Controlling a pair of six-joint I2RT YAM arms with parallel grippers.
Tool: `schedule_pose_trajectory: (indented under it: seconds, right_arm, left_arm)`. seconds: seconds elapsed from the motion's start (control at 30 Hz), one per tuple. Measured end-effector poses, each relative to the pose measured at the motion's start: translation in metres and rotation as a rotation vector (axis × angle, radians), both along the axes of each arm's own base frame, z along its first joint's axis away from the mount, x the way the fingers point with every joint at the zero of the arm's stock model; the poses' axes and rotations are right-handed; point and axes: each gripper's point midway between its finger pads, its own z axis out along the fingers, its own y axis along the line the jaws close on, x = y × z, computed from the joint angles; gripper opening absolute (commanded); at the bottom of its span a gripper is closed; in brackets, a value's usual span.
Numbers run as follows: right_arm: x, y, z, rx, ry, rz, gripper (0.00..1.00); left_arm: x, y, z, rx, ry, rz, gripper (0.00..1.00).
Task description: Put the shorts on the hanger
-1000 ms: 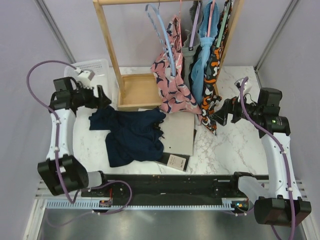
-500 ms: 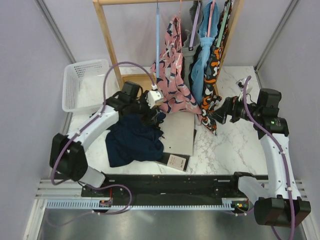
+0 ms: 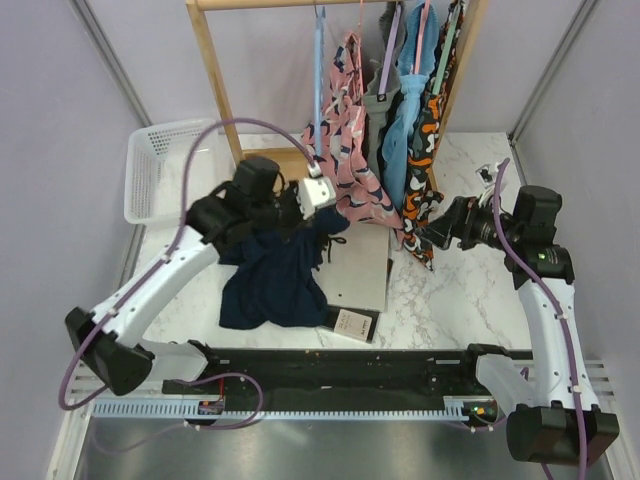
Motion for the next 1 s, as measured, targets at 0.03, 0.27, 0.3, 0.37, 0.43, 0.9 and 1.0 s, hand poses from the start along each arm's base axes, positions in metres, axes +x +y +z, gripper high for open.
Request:
schedule_pose_trajectory:
  seconds: [0.03,0.27,0.3,0.37,0.43,0.9,1.0]
  right_arm:
    - [0.001,0.000,0.001,0.008,0.000,-0.004,0.90]
    - [0.014,0.004,0.018,0.087,-0.017,-0.021,0.88]
    - [0.016,0.005,0.019,0.096,-0.015,-0.021,0.87]
    - [0.019,0.005,0.019,0.107,-0.010,-0.023,0.86]
    - [0.020,0.006,0.021,0.114,-0.010,-0.024,0.83]
    - [0.004,0.025,-0.043,0.052,0.089,0.087,0.61]
    - [-0.005,0.048,-0.056,0.008,0.100,0.188,0.59]
  left_arm:
    - [-0.002,-0.004,0.031,-0.055,-0.037,0.000,0.02]
    - [-0.025,-0.007,0.240,-0.523,-0.291,0.039,0.02]
    - [-0.028,-0.004,0.251,-0.571,-0.307,0.055,0.02]
    - [-0.032,0.004,0.254,-0.659,-0.326,0.108,0.04]
    - [-0.032,0.013,0.223,-0.709,-0.299,0.183,0.07]
    - [-0.101,0.057,-0.028,-0.302,-0.046,0.103,0.29]
    - [-0.122,0.076,-0.031,-0.184,-0.193,-0.053,0.54]
